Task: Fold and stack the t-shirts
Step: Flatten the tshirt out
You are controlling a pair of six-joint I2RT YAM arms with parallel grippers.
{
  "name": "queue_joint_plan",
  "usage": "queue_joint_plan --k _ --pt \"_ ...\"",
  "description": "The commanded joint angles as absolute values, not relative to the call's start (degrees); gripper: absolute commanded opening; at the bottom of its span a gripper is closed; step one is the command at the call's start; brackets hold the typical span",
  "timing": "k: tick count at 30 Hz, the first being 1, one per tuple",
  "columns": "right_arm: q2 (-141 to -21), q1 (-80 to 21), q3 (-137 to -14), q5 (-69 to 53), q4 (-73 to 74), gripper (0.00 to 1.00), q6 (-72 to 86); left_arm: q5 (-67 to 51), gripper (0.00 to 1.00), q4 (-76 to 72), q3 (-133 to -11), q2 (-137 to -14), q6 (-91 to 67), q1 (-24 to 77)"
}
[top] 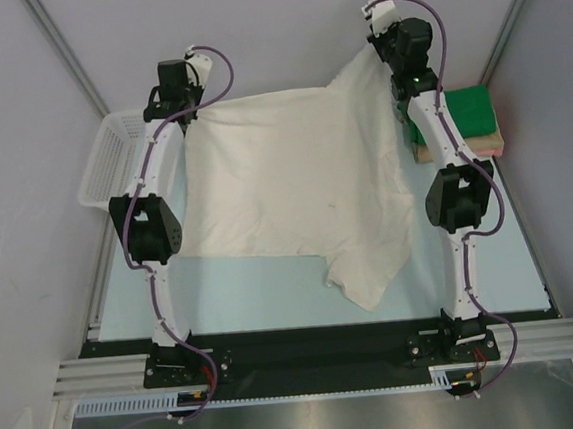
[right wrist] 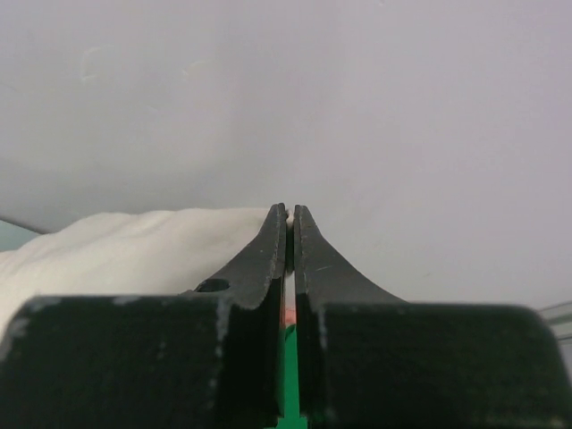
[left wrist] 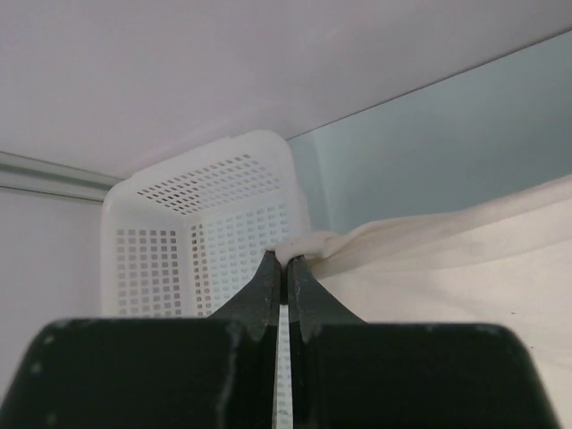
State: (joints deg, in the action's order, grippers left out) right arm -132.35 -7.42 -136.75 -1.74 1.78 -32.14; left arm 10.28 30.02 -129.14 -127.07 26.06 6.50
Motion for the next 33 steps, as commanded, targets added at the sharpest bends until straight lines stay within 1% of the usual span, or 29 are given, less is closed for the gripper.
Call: queue_joint_plan --k 1,6,10,15,17,18,20,21,24,25,27,30,32,33 --pt "-132.6 -8.2 -136.3 -0.5 3.0 0.00 -32.7 10.5 0.01 30.6 -129.0 -126.4 28.1 5.9" --pt "-133.2 -9.5 -132.9 -0.1 3.9 0.00 -33.7 10.1 0.00 30.6 -126.8 -127.1 27.7 5.9" --pt "-132.8 -9.7 -132.5 -0.1 4.3 0.00 -34.3 9.5 0.00 31.3 -127.8 -127.4 26.9 5.9" --pt "-127.7 -8.2 -131.7 -0.1 5.4 0.00 -33.0 6.4 0.01 33.5 -129.4 -122.8 24.5 6.0" --pt "-123.3 -7.2 -130.3 -0.1 6.7 0.00 -30.4 2.5 0.00 35.1 -128.5 -120.1 22.1 6.1" --pt "-121.3 -6.8 -129.4 -0.1 7.5 0.00 -29.5 0.9 0.00 37.1 -127.8 -116.7 21.0 6.1" --pt "-114.8 -6.3 -124.7 -1.2 8.5 0.00 -27.7 -4.1 0.01 38.0 -122.0 -112.3 17.5 6.5" --pt "-112.5 -5.9 -122.7 -2.1 9.8 0.00 -25.5 -5.1 0.00 37.6 -115.9 -107.4 16.9 6.9" --pt "-103.2 -6.1 -113.3 -4.9 12.0 0.00 -23.3 -6.1 0.00 36.7 -107.2 -101.0 16.6 9.2" --pt "-100.7 -6.3 -110.2 -5.1 12.1 0.00 -22.9 -5.9 0.00 36.5 -102.4 -97.3 16.7 10.4" --pt "-94.7 -6.7 -102.8 -5.4 12.6 0.00 -22.5 -5.8 0.00 36.4 -99.0 -94.7 16.4 11.6" --pt "-88.5 -7.6 -98.0 -5.3 13.6 0.00 -23.1 -4.3 0.00 38.0 -98.9 -90.6 15.9 12.7" --pt "-85.1 -7.7 -99.7 -4.3 14.3 0.00 -24.0 -2.2 0.00 39.5 -103.5 -87.6 16.6 12.8" --pt "-84.1 -7.6 -100.7 -4.0 14.8 0.00 -24.0 -1.6 0.00 39.7 -103.5 -86.3 16.6 12.8"
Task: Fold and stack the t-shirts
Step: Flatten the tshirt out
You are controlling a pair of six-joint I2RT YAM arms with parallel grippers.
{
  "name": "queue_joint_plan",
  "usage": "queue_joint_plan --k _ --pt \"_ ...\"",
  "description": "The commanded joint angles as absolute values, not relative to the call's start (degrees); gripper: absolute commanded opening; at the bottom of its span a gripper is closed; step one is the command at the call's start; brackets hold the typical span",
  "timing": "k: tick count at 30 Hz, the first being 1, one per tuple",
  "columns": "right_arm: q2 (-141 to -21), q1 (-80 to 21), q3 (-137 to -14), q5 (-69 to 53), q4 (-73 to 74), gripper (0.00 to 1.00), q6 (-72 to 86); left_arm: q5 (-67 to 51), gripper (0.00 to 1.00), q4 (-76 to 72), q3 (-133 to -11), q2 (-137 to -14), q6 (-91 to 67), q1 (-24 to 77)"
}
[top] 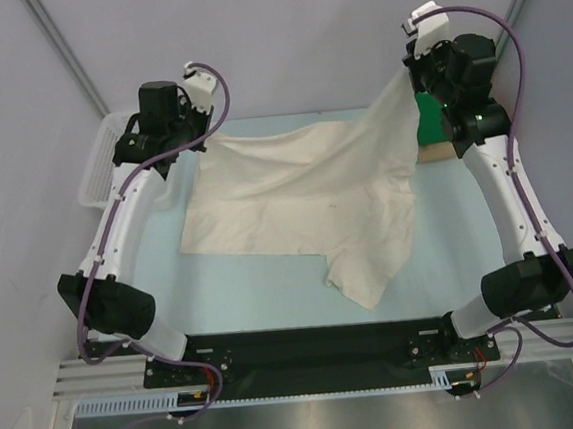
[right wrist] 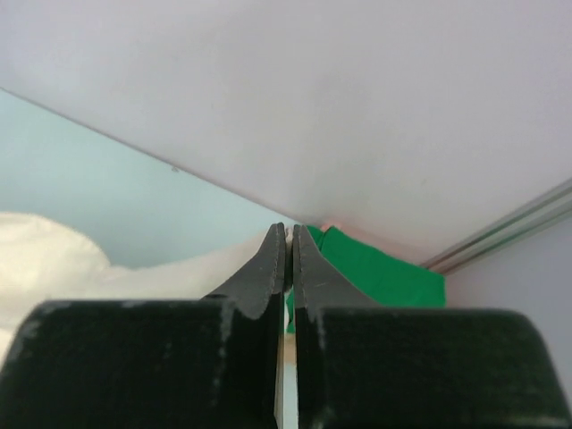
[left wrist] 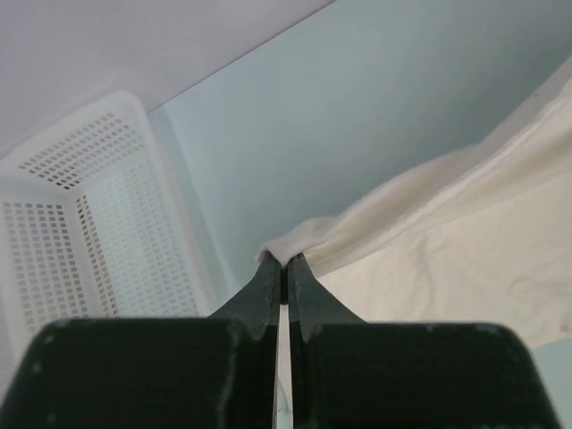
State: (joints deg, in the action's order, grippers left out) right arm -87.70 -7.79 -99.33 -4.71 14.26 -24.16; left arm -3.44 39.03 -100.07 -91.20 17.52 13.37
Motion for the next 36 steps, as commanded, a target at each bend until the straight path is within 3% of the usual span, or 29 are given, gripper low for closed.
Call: queue_joint_plan --k 1,17,28,33,36 --pt "-83.2 -7.6 -102.1 -3.6 15.5 0.00 -24.2 -0.9 0.01 39.9 -105.6 -85.1 17.6 12.8" --pt "-55.7 -4.7 -116.6 0.5 30.7 0.00 -24.2 -1.2 0.01 42.7 -114.6 -57.2 21.6 12.2" --pt "-64.2 -2.7 -142.9 -2.1 31.4 0.00 -25.3 -5.5 0.00 43.1 -133.0 -58.1 20.6 5.5" --pt "-63.8 -2.5 -134.6 -2.9 26.8 0.00 -30.0 -3.3 0.00 43.7 -128.5 -58.9 23.8 5.5" --pt "-61.4 -2.5 -122.4 -4.1 24.3 0.00 -31.7 -3.5 0.00 46.6 -118.0 -59.1 25.8 5.5"
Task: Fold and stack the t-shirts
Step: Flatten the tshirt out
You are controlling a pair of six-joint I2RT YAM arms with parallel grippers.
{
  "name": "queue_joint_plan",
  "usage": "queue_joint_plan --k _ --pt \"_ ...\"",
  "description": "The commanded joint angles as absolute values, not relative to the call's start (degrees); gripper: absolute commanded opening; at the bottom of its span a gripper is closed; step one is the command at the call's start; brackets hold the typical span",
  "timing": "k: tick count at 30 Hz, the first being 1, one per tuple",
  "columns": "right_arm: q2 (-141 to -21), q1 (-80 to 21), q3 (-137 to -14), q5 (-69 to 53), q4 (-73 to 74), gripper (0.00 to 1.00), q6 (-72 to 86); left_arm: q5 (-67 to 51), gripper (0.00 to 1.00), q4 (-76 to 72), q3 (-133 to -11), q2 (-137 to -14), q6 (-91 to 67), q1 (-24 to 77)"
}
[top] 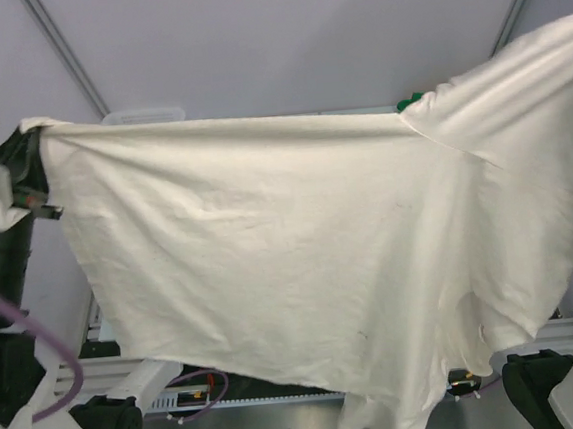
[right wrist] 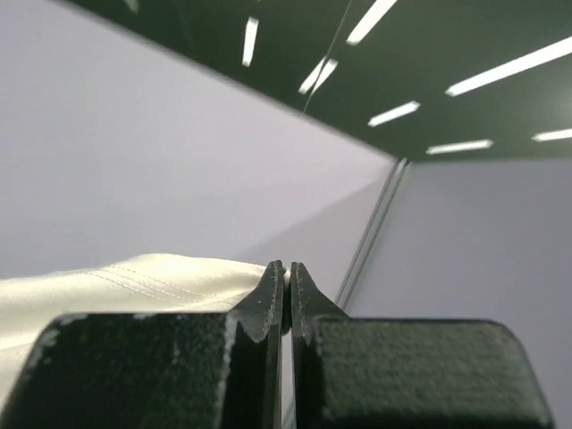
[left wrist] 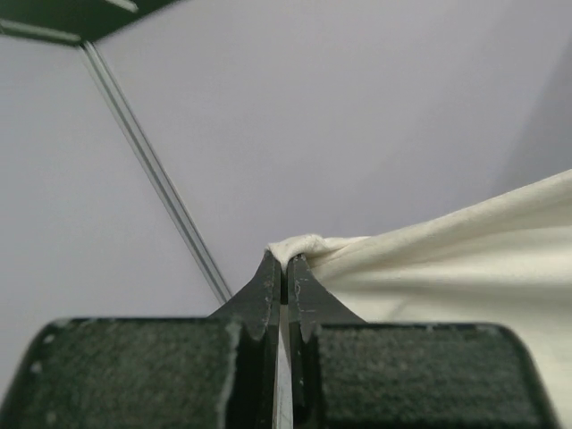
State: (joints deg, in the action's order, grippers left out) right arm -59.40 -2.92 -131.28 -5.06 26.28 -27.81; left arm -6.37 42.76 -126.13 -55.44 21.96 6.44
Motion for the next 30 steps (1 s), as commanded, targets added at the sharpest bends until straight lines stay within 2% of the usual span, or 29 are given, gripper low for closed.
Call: queue_joint_plan --k 1,2,3,9,10,14,18,22,26,30 --pt "-60.6 -2.5 -118.6 -5.3 22.4 0.00 -31.9 -3.7 0.00 46.7 -114.7 -58.9 26.2 5.5" --pt "-58.6 -2.6 -110.0 -6.0 21.5 0.00 -32.4 -4.6 0.00 46.1 -111.3 -58.0 26.6 5.5" --pt "-57.8 -2.6 -105.8 -7.7 20.2 0.00 -33.3 -4.9 0.00 44.8 -104.0 -57.5 27.5 5.5" --pt "-55.5 -2.6 -76.7 -11.5 15.5 0.00 -33.3 -6.0 0.00 38.5 -81.1 -57.6 30.0 5.5" --pt "-55.9 -2.7 -74.0 -11.5 13.5 0.00 -33.7 -5.9 0.00 37.5 -76.1 -58.4 30.3 5.5" --pt "-62.9 -2.6 -64.5 -10.7 6.2 0.00 -36.7 -5.5 0.00 29.6 -68.8 -68.2 30.4 5.5" --pt "-76.3 -2.7 -67.1 -10.5 0.7 0.00 -37.5 -4.9 0.00 26.0 -69.8 -80.7 28.7 5.5" --pt "-95.0 -3.0 -75.6 -11.2 -3.7 0.00 -39.5 -1.8 0.00 22.6 -75.0 -92.0 27.7 5.5" --pt "-109.1 -4.0 -85.8 -8.2 -5.4 0.00 -42.6 -0.2 0.01 21.9 -81.2 -103.0 25.8 5.5" --pt "-121.6 -3.6 -102.4 -7.6 -1.9 0.00 -41.3 1.9 0.01 21.7 -87.5 -109.8 24.9 5.5"
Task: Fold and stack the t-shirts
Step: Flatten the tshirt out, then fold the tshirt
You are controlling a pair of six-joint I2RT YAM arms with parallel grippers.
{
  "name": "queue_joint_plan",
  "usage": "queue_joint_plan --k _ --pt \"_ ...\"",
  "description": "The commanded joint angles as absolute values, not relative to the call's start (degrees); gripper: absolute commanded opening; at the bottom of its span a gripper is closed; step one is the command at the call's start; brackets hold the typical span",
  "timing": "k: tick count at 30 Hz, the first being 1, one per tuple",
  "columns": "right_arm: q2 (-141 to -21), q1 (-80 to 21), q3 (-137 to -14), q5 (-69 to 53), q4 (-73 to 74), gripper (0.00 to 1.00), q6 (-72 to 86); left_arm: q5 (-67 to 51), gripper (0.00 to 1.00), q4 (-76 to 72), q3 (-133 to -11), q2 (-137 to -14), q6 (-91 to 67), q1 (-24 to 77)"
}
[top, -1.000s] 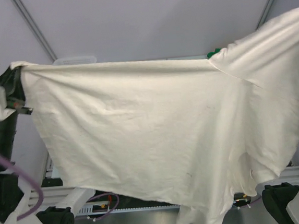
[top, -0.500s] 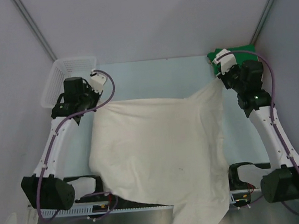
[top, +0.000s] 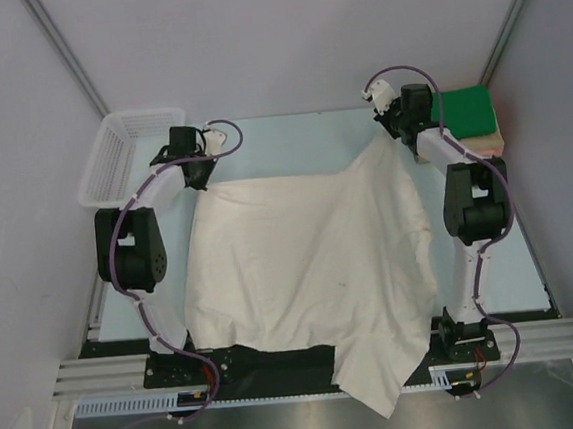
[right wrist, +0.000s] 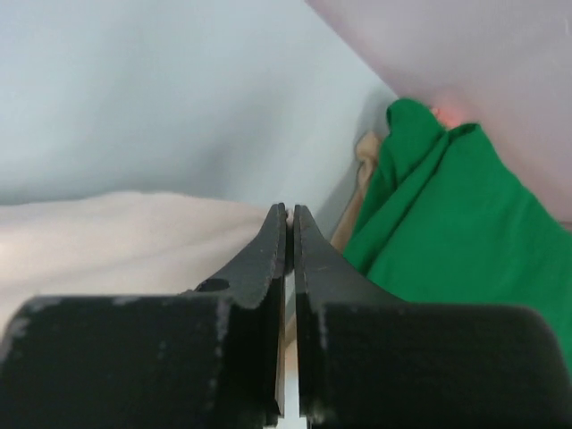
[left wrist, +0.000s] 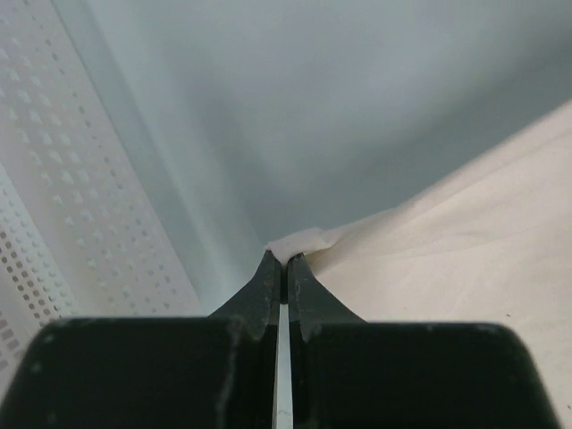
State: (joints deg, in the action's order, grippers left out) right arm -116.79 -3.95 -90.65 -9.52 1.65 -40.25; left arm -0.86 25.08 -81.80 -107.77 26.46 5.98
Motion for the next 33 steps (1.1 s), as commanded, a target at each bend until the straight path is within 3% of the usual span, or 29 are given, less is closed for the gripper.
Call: queue_joint_plan --k 1,7,12,26,33 --pt "-124.0 -3.4 -105.6 -7.6 -0.3 0.00 -40.5 2.3 0.01 21.9 -90.2 -112.1 24.9 5.5" --pt "-141.3 -4.0 -130.4 -6.2 6.2 0.00 -39.3 9.4 0.01 18.4 -97.8 -119.2 25.5 4.9" --pt "-149.2 -4.7 -140.5 -5.7 4.8 0.00 -40.6 11.9 0.00 17.8 -104.6 -124.1 27.0 4.3" --pt "-148.9 -4.1 -139.6 -1.1 -2.1 0.00 -38.0 13.3 0.00 17.2 -115.9 -131.9 29.3 4.2" --pt "-140.7 -4.7 -133.5 -0.4 2.5 0.00 -35.5 11.0 0.00 20.6 -114.5 -126.6 28.1 4.1"
